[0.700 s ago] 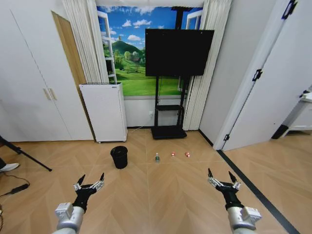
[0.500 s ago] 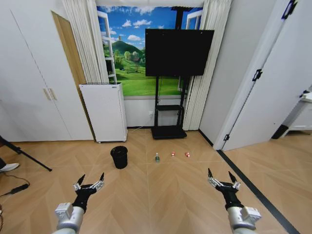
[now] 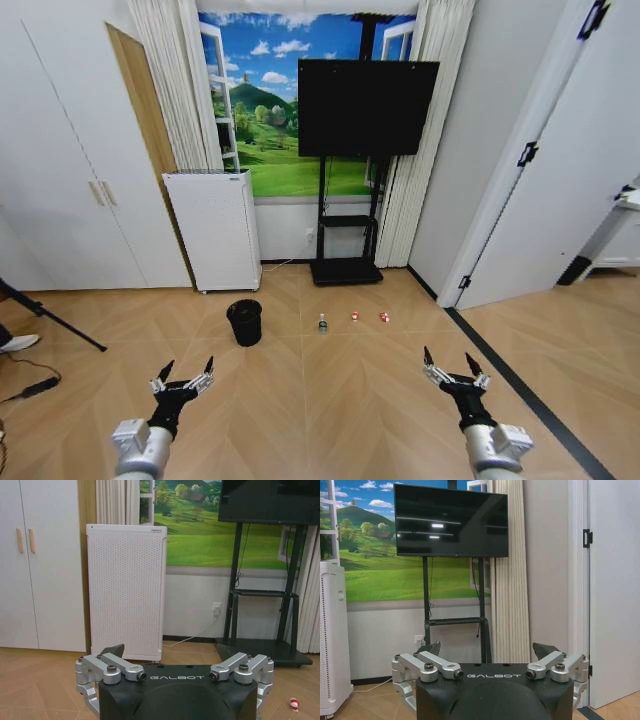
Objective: Pick up the trash bin and place the garbage on the floor into it.
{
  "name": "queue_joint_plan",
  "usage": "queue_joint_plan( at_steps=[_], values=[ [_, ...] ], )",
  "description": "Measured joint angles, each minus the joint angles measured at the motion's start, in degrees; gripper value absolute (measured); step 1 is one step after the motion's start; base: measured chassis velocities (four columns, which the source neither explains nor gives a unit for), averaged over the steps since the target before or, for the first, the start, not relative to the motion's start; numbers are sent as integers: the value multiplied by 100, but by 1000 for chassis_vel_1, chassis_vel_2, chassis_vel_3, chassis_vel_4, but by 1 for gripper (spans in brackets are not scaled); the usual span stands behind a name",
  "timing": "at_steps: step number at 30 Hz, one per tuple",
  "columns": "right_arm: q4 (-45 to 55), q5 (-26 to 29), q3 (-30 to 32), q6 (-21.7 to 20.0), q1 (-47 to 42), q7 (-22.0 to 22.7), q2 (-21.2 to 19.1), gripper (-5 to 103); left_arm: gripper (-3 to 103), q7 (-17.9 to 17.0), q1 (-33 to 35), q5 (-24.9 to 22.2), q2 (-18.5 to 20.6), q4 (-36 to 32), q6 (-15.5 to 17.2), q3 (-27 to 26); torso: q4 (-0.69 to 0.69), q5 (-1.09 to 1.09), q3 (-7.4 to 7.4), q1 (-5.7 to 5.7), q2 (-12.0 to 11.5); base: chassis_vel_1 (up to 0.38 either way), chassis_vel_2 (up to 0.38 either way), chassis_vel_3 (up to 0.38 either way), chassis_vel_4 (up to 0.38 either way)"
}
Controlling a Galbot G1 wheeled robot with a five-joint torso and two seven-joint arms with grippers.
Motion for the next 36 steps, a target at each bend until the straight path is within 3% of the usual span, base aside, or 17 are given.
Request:
queue_joint_plan(
  at_steps=[24, 36],
  values=[
    [-85, -7, -77, 10, 71, -90, 69, 100, 100, 58, 87, 156, -113, -38, -5, -10, -1, 0, 0, -1, 0, -3, 2, 1, -2],
    [-104, -32, -115, 37, 107, -95, 80, 100, 100, 62, 228, 192, -185, -181, -20, -43, 0, -1, 1, 0, 0, -151, 142, 157, -151]
  ],
)
